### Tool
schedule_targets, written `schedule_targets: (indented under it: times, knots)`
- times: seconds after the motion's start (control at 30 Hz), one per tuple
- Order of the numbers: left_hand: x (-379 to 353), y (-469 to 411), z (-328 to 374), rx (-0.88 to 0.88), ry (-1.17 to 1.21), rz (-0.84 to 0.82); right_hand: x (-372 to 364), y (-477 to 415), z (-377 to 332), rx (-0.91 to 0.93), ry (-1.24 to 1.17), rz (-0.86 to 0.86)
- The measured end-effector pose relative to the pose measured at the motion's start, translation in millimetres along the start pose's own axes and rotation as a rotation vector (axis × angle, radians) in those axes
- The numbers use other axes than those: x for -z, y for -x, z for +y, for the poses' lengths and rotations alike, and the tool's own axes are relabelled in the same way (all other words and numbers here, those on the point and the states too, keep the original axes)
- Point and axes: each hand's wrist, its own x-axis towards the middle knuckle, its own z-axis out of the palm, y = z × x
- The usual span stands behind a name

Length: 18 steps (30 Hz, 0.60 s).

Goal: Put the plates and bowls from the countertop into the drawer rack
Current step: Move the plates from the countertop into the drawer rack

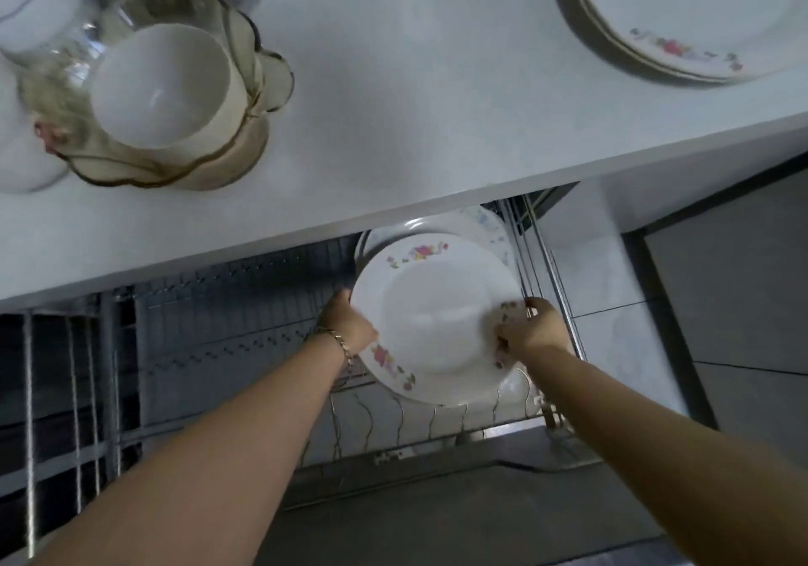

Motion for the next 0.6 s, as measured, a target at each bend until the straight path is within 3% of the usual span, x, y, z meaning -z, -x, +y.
schedule_targets:
  times: [0.23,0.6]
  knots:
    - [-17,-64,31,0.042,-0.024,0.038,-18,-43,-16,0.027,0.062,0.082]
    - [-39,-99,34,0.024,-0.152,0.105,-29,-51,-14,0.077,0.019,0.026]
